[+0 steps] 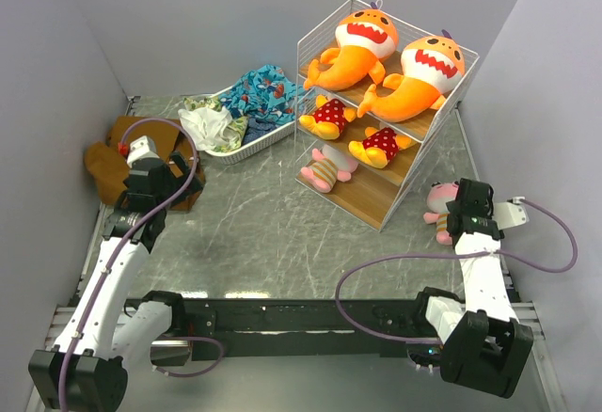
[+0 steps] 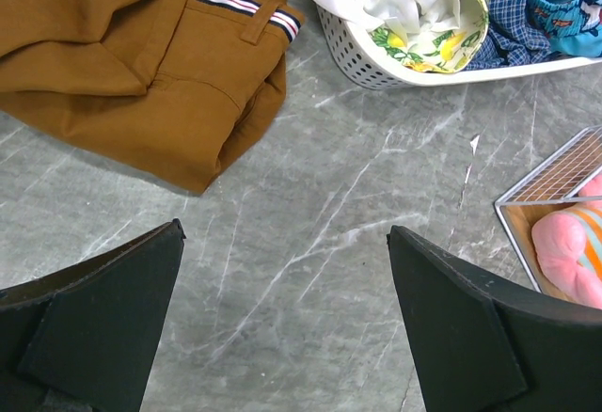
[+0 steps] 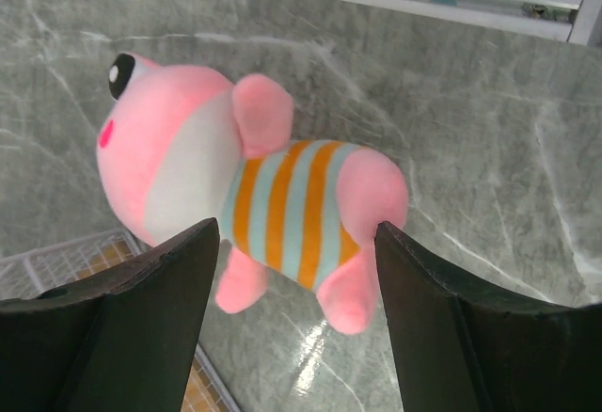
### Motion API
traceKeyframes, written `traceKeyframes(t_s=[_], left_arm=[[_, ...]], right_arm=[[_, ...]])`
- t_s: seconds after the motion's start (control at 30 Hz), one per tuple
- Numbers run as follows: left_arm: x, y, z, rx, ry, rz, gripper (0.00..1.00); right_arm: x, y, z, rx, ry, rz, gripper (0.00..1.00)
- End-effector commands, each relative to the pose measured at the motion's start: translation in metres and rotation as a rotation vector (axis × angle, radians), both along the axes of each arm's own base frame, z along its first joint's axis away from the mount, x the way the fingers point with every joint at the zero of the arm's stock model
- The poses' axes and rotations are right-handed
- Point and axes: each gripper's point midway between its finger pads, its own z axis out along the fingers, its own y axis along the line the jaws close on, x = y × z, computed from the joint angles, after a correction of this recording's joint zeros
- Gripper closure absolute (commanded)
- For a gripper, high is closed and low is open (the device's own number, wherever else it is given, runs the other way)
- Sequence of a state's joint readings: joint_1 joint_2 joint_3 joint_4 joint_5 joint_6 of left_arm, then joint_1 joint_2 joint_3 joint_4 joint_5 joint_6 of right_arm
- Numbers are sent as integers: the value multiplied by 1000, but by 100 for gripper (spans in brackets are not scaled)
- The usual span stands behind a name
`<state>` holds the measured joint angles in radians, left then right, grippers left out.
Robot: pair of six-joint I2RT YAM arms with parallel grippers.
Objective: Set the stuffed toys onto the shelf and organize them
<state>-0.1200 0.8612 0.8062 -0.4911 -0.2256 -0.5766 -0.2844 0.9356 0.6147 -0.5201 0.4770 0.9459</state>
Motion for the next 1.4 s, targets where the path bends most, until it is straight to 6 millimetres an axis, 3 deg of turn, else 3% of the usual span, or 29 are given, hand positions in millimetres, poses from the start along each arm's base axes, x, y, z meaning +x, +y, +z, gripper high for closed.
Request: traceKeyframes(t_s=[0.0, 0.4, 0.5, 0.63, 0.9, 1.0, 1.1, 1.13, 1.17, 1.27, 1.37], left_arm=[[2, 3, 4, 20, -12, 10, 3], [2, -1, 3, 24, -12, -14, 3], [3, -3, 2, 22, -6, -20, 4], [2, -3, 1, 25, -1, -21, 4], [2, -3, 0, 33, 5, -22, 4], [2, -4, 2, 33, -5, -25, 3], [2, -4, 2, 34, -5, -27, 3], [2, -4, 1, 33, -4, -25, 4], [2, -4, 2, 35, -4, -25, 3], [1, -3, 3, 37, -5, -23, 3], [1, -3, 4, 37, -15, -23, 4]], right_arm=[[-4, -5, -1, -2, -16, -60, 25], [-12, -9, 12, -25, -14, -94, 22], [-13, -9, 7, -25, -29, -99, 21], [-18, -7, -15, -4, 13, -109, 21], [-14, -9, -30, -21, 0, -101, 26], [-10, -11, -27, -43, -12, -82, 39], [-9, -14, -22, -70, -23, -74, 68], [-11, -16, -22, -79, -20, -77, 91], [-12, -17, -20, -92, -15, -78, 100], [-11, -21, -3, -131, -36, -64, 100], [2, -22, 51, -180, -170, -32, 100]])
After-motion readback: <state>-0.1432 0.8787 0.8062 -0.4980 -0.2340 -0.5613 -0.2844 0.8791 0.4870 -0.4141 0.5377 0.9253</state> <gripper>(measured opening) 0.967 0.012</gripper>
